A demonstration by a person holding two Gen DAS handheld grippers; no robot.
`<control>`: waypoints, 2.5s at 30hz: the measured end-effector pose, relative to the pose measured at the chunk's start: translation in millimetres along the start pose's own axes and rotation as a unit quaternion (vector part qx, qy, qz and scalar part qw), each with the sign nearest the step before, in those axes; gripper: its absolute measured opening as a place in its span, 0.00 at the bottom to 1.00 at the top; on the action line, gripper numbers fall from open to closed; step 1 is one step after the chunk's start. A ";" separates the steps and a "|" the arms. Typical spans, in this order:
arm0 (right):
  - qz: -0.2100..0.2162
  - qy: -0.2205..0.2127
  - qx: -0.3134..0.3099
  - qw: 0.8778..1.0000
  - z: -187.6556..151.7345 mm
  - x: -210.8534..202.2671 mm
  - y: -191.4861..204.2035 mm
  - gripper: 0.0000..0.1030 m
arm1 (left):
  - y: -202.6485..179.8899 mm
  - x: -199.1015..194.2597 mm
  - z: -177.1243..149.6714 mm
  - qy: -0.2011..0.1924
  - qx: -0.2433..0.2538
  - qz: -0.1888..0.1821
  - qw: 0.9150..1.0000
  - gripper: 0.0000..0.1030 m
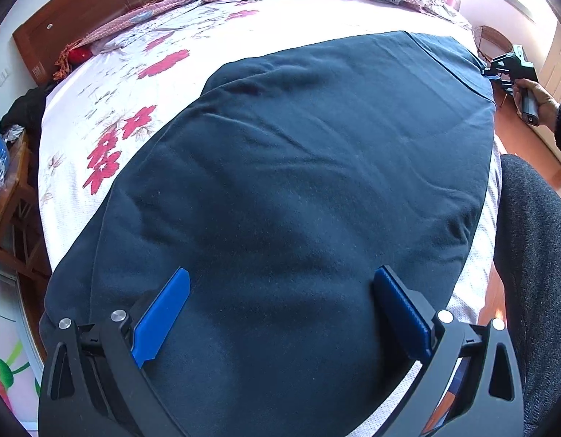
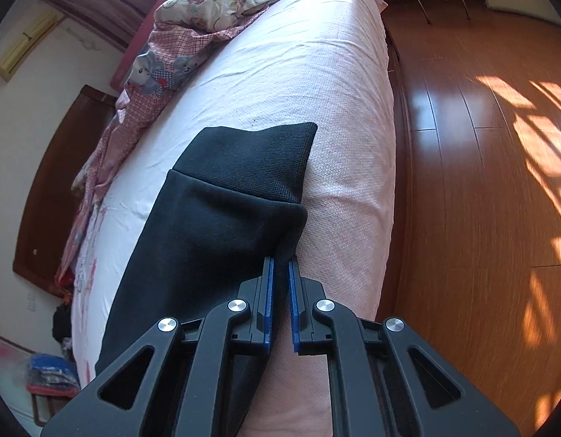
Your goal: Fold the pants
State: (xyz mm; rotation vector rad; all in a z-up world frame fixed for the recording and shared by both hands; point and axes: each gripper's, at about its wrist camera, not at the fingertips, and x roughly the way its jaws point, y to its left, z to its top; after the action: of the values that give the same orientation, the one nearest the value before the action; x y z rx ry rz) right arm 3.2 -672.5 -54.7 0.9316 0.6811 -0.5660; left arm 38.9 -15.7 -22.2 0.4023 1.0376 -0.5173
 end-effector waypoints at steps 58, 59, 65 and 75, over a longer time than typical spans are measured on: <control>0.194 0.282 -0.704 0.622 -373.6 30.7 443.6 0.02 | 5.8 13.0 -5.6 -0.006 -0.056 0.017 0.998 0.98; 0.192 0.268 -0.701 0.633 -371.0 28.1 444.6 0.02 | 4.2 11.9 -6.0 -0.007 -0.056 0.018 0.998 0.98; 0.171 0.243 -0.700 0.650 -390.5 56.6 431.8 0.01 | 1.1 7.9 -11.0 -0.008 -0.056 0.020 0.998 0.98; 0.271 0.243 -0.570 0.737 -345.6 -4.8 432.5 0.32 | 4.2 -10.0 -7.3 -0.004 -0.084 0.032 0.996 0.98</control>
State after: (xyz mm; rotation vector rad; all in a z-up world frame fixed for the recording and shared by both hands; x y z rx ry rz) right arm 205.7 -164.5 31.7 0.0304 0.9768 0.6552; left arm 32.1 -6.2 -16.4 0.2834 1.0478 -0.3714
